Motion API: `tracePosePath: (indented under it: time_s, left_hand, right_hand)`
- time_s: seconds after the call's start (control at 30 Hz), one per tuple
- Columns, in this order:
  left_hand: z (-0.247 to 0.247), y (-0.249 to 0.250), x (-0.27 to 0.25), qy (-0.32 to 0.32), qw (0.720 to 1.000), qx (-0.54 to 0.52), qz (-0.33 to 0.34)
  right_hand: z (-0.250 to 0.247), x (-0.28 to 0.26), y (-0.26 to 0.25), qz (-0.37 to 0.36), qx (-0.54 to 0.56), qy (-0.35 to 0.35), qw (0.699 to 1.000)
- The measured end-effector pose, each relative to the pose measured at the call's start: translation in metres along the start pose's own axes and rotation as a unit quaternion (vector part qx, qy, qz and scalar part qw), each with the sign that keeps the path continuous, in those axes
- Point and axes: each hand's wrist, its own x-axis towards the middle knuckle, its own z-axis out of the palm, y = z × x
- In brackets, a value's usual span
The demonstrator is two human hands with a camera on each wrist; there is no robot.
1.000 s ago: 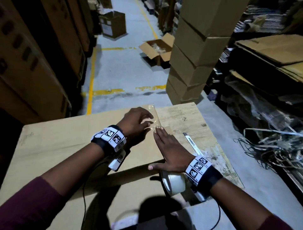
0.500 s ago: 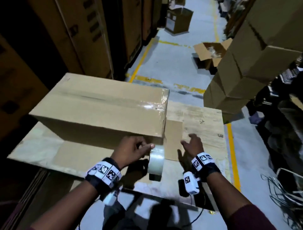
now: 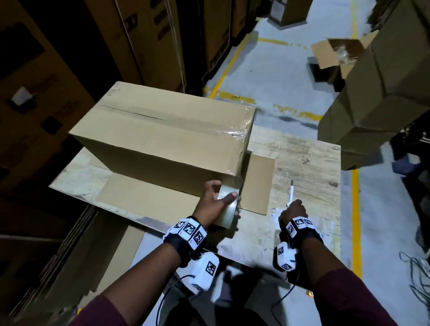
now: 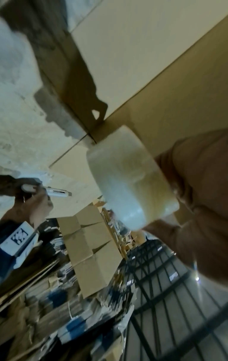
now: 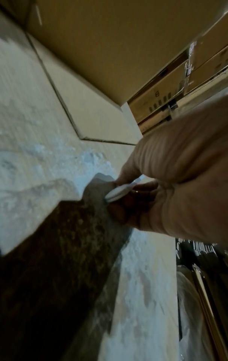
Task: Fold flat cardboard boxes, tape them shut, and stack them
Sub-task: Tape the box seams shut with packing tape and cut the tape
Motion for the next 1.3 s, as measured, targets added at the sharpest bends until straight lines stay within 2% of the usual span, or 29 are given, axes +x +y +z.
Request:
tracePosePath:
  time_s: [0.07,0.1,0.13,0.2,0.23,0.3,0.4,0.47,0.57,0.67,0.77,1.03,1.17,1.23,1.3]
  left_hand:
    - [-0.004,-0.003,0.006,0.042,0.994,0.104,-0.005]
    - [-0.004,-0.004,0.007,0.058,0.991,0.118,0.003]
    - [-0.006,-0.006,0.008,0.043,0.994,0.105,0.008]
    - [-0.008,-0.001,0.006,-0.002,0.997,0.074,0.018]
    - [-0.011,0.001,0.004,-0.032,0.997,0.068,0.018]
    - [-0.018,0.005,0.001,-0.087,0.994,0.06,-0.001]
    - [-0.024,0.014,-0.01,-0.126,0.991,0.024,-0.03]
    - [-0.024,0.018,-0.014,-0.15,0.988,0.007,-0.042]
    - [-0.024,0.026,-0.021,-0.152,0.987,-0.005,-0.051]
    - [-0.023,0.03,-0.022,-0.136,0.989,0.017,-0.05]
    - [-0.023,0.027,-0.021,-0.122,0.991,0.033,-0.048]
    - [-0.023,0.022,-0.022,-0.108,0.992,0.024,-0.055]
    - [-0.022,0.023,-0.027,-0.125,0.99,-0.001,-0.058]
    - [-0.023,0.023,-0.03,-0.14,0.988,-0.011,-0.057]
    - [-0.024,0.023,-0.031,-0.147,0.988,-0.017,-0.054]
  right_hand:
    - [-0.004,0.0,0.002,0.014,0.039,-0.033,0.999]
    - [-0.008,-0.002,0.001,0.019,0.092,-0.048,0.994]
    - [-0.013,-0.01,-0.003,0.021,0.175,-0.065,0.982]
    - [-0.034,-0.039,-0.016,0.019,0.375,-0.101,0.921]
    - [-0.05,-0.057,-0.022,-0.009,0.403,-0.116,0.908]
    - [-0.084,-0.093,-0.033,-0.145,0.349,-0.151,0.913]
    - [-0.127,-0.131,-0.041,-0.362,0.146,-0.158,0.907]
    - [-0.146,-0.145,-0.048,-0.463,0.042,-0.108,0.879]
    - [-0.161,-0.156,-0.063,-0.53,-0.021,-0.003,0.848]
    - [-0.162,-0.158,-0.075,-0.553,-0.084,0.097,0.823]
    - [-0.153,-0.164,-0.086,-0.565,-0.139,0.145,0.8]
    - [-0.139,-0.185,-0.094,-0.538,-0.276,0.157,0.781]
    - [-0.122,-0.187,-0.098,-0.501,-0.396,0.153,0.754]
    - [-0.119,-0.184,-0.091,-0.481,-0.405,0.14,0.765]
    - [-0.12,-0.177,-0.074,-0.469,-0.355,0.142,0.796]
